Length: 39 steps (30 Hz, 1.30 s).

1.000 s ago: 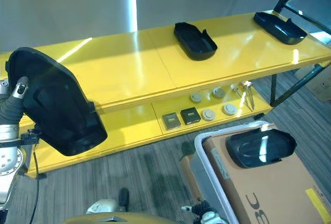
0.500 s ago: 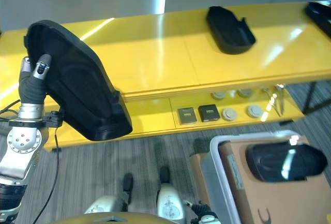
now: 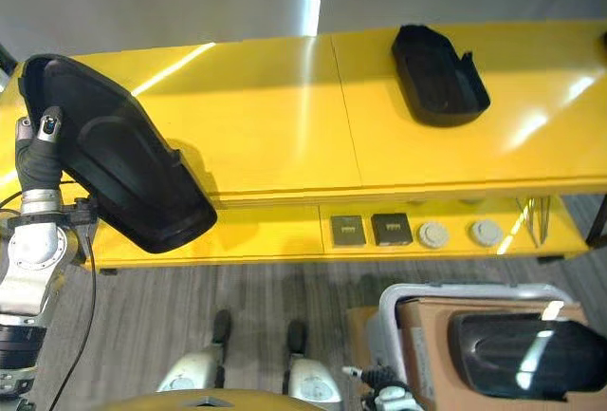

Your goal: Move parts from the plastic box to the shelf.

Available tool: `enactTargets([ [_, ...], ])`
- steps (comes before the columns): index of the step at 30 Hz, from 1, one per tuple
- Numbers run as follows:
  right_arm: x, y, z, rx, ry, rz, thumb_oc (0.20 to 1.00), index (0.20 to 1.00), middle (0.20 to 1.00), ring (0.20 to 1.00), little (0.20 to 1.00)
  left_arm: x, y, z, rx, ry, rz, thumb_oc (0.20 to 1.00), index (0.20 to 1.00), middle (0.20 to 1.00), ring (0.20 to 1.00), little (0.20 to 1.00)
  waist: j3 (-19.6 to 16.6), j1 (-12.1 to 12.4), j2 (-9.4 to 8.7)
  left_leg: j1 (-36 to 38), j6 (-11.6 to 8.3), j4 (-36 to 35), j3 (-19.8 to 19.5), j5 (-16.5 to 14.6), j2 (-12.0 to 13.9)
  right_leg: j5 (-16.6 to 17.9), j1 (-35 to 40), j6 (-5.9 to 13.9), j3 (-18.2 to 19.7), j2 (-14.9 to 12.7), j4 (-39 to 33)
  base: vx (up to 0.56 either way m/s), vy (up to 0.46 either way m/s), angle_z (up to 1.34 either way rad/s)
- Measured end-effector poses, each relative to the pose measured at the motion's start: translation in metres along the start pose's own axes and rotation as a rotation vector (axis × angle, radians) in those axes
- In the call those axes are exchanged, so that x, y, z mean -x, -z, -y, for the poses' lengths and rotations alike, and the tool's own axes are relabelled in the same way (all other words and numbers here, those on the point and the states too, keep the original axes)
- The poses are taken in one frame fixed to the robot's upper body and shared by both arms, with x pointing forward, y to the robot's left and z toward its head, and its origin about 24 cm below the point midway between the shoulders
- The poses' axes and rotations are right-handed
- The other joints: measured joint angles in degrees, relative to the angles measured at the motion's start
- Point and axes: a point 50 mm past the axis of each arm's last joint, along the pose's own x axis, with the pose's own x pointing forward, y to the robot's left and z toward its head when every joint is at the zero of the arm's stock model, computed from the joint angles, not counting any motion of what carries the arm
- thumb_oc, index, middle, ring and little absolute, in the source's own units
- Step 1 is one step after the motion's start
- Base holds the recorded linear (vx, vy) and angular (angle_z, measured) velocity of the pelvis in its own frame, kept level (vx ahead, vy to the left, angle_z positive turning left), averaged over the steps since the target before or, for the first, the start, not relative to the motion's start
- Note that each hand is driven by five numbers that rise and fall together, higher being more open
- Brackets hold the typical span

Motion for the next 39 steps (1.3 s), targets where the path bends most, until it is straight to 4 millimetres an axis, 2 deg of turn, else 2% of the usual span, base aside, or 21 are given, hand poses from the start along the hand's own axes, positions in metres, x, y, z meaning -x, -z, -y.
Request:
enactTargets([
  [1,0.0,-0.003,0.002,-0.003,0.005,0.012,1.0,1.0,1.0,1.0,1.0,-0.003,0.0,-0.001,-0.005,-0.004,0.001,0.2,0.2,0.2,0.2,0.2,0.4,-0.4,0.24,0.0,0.67,0.3,0.8,2.6,-0.1,0.0,-0.3,0.6,0.9,-0.2,0.0,0.1,0.129,-1.0],
  [2,0.0,-0.003,-0.001,-0.01,-0.002,0.009,1.0,1.0,1.0,1.0,1.0,-0.013,0.005,-0.003,0.014,-0.015,-0.023,0.2,0.2,0.2,0.2,0.2,0.5,-0.2,-1.0,-0.1,1.98,0.3,4.0,1.6,-1.6,-0.3,-1.7,1.69,2.8,-2.0,0.0,0.06,0.124,-0.92],
  [3,0.001,-0.002,-0.005,-0.015,-0.011,0.007,1.0,1.0,1.0,1.0,1.0,-0.02,0.004,-0.004,0.016,-0.016,-0.023,0.2,0.2,0.2,0.2,0.2,1.1,-0.5,-1.89,0.0,2.3,0.3,5.5,1.6,-2.2,0.1,-2.0,2.37,1.8,-3.0,0.0,0.0,0.122,-0.83],
  [4,0.002,0.0,-0.01,-0.024,-0.023,0.0,1.0,1.0,1.0,1.0,1.0,-0.027,0.0,-0.004,0.004,-0.011,-0.008,0.2,0.2,0.2,0.2,0.2,1.6,-1.0,-2.75,0.0,3.03,0.3,6.2,1.7,-2.7,1.2,-2.0,3.23,0.9,-3.9,0.0,-0.03,0.112,-0.3],
  [5,0.003,0.003,-0.013,-0.021,-0.032,-0.008,1.0,1.0,1.0,1.0,1.0,-0.032,-0.004,-0.004,0.005,-0.009,0.005,0.2,0.2,0.2,0.2,0.2,1.8,-1.6,-3.32,-0.1,3.58,0.3,6.6,2.1,-3.1,1.9,-2.3,3.21,0.9,-4.3,0.0,-0.03,0.107,-0.33],
  [6,0.005,0.007,-0.026,0.018,-0.074,-0.017,1.0,1.0,1.0,1.0,1.0,-0.052,-0.012,-0.008,-0.033,0.014,0.034,0.2,0.2,0.2,0.2,0.2,1.8,-1.8,-4.94,-1.8,3.93,0.3,8.3,1.9,-3.5,2.1,-4.9,3.56,2.6,-4.8,0.0,-0.01,0.1,-0.42],
  [7,0.006,0.008,-0.029,0.022,-0.082,-0.025,1.0,1.0,1.0,1.0,1.0,-0.06,-0.016,-0.014,-0.033,0.002,0.042,0.2,0.2,0.2,0.2,0.2,2.0,-2.3,-5.2,-2.9,4.17,0.3,9.1,2.1,-3.8,2.8,-6.3,4.2,2.5,-5.2,0.0,0.01,0.094,-0.51],
  [10,0.008,0.017,-0.031,0.025,-0.102,-0.051,1.0,1.0,1.0,1.0,1.0,-0.074,-0.021,-0.02,0.073,-0.03,0.034,0.2,0.2,0.2,0.2,0.2,2.6,-3.9,-4.87,-3.1,4.07,0.3,9.8,1.5,-4.0,2.9,-7.0,4.11,3.1,-5.0,0.3,0.05,0.088,-0.2],
  [12,0.008,0.021,-0.031,0.033,-0.108,-0.064,1.0,1.0,1.0,1.0,1.0,-0.098,-0.014,-0.017,0.057,-0.013,-0.019,0.2,0.2,0.2,0.2,0.2,2.7,-3.9,-4.86,-3.5,3.99,0.3,10.6,1.4,-3.6,2.9,-7.8,4.12,3.8,-4.6,0.0,0.0,0.026,-0.14],
  [13,0.007,0.016,-0.031,0.045,-0.109,-0.059,1.0,1.0,1.0,1.0,1.0,-0.112,-0.014,-0.023,0.016,-0.025,-0.051,0.2,0.2,0.2,0.2,0.2,2.7,-4.1,-4.84,-4.2,3.8,0.3,10.8,1.3,-3.4,2.6,-8.4,4.29,3.8,-4.5,0.0,-0.01,0.014,-0.13],
  [15,0.006,0.008,-0.03,0.059,-0.106,-0.037,1.0,1.0,1.0,1.0,1.0,-0.128,-0.021,-0.045,-0.066,-0.065,-0.07,0.2,0.2,0.2,0.2,0.2,2.8,-5.5,-4.91,-5.1,3.58,0.3,10.9,1.5,-3.2,2.8,-9.6,4.22,4.0,-4.2,0.0,-0.02,0.006,-0.1],
  [16,0.005,0.005,-0.028,0.071,-0.104,-0.031,1.0,1.0,1.0,1.0,1.0,-0.145,-0.032,-0.055,-0.094,-0.113,-0.067,0.2,0.2,0.2,0.2,0.2,3.5,-6.4,-4.47,-5.4,3.49,0.3,11.0,1.8,-2.9,3.0,-9.9,4.11,3.9,-4.0,0.0,-0.03,-0.005,-0.07],
  [19,0.003,-0.009,-0.028,0.066,-0.101,0.007,1.0,1.0,1.0,1.0,1.0,-0.17,-0.046,-0.06,-0.189,-0.121,-0.108,0.2,0.2,0.2,0.2,0.2,4.3,-6.4,-4.26,-7.4,2.84,0.3,11.0,2.0,-2.2,3.3,-12.0,3.69,4.1,-3.1,0.1,0.0,-0.012,-0.08],
  [20,0.002,-0.017,-0.026,0.074,-0.097,0.024,1.0,1.0,1.0,1.0,1.0,-0.176,-0.051,-0.065,-0.214,-0.136,-0.127,0.2,0.2,0.2,0.2,0.2,5.5,-6.6,-4.21,-7.5,2.67,0.3,11.0,2.2,-2.0,3.5,-12.2,3.44,4.1,-2.9,0.4,0.03,-0.021,-0.02],
  [22,0.0,-0.03,-0.025,0.041,-0.097,0.05,1.0,1.0,1.0,1.0,1.0,-0.19,-0.063,-0.081,-0.425,-0.151,-0.209,0.2,0.2,0.2,0.2,0.2,6.2,-6.9,-4.22,-10.1,2.3,0.3,11.0,2.4,-1.5,3.6,-14.8,3.25,4.1,-2.4,0.4,0.03,-0.027,-0.03],
  [23,0.0,-0.035,-0.025,0.03,-0.097,0.06,1.0,1.0,1.0,1.0,1.0,-0.193,-0.067,-0.085,-0.445,-0.169,-0.233,0.2,0.2,0.2,0.2,0.2,7.2,-7.0,-4.1,-10.3,2.29,0.3,11.0,2.5,-1.5,4.0,-15.0,2.87,4.1,-2.3,0.4,0.0,0.0,0.0],
  [24,-0.001,-0.042,-0.026,0.033,-0.1,0.071,1.0,1.0,1.0,1.0,1.0,-0.195,-0.067,-0.079,-0.425,-0.155,-0.253,0.2,0.2,0.2,0.2,0.2,8.2,-6.6,-3.87,-10.3,2.27,0.3,10.9,2.5,-1.4,4.2,-15.0,2.6,4.0,-2.2,0.4,0.03,-0.007,0.0],
  [25,0.0,-0.052,-0.028,0.009,-0.107,0.098,1.0,1.0,1.0,1.0,1.0,-0.194,-0.063,-0.076,-0.395,-0.12,-0.262,0.2,0.2,0.2,0.2,0.2,8.7,-6.7,-3.82,-10.4,2.25,0.3,10.9,2.5,-1.3,4.3,-15.0,2.46,4.0,-2.1,0.4,0.04,-0.006,-0.01],
  [27,0.0,-0.056,-0.031,0.028,-0.116,0.114,1.0,1.0,1.0,1.0,1.0,-0.189,-0.051,-0.067,-0.371,-0.057,-0.285,0.2,0.2,0.2,0.2,0.2,8.7,-6.7,-3.82,-10.2,2.13,0.3,10.8,2.4,-1.2,4.2,-14.8,2.5,4.0,-2.1,0.4,0.02,-0.003,-0.01],
  [32,0.001,-0.058,-0.034,0.034,-0.132,0.119,1.0,1.0,1.0,1.0,1.0,-0.188,-0.045,-0.049,-0.401,0.04,-0.291,0.2,0.2,0.2,0.2,0.2,8.7,-6.3,-3.83,-9.7,2.2,0.3,10.6,2.4,-1.3,4.2,-14.2,2.48,3.8,-2.2,0.4,0.0,-0.006,0.05],
  [39,0.001,-0.056,-0.034,0.025,-0.141,0.114,1.0,1.0,1.0,1.0,1.0,-0.189,-0.052,-0.027,-0.638,0.188,-0.223,0.2,0.2,0.2,0.2,0.2,8.7,-6.6,-3.85,-9.2,2.19,0.3,10.5,2.6,-1.5,3.8,-13.8,2.89,4.0,-2.3,0.4,0.0,-0.003,0.0],
])
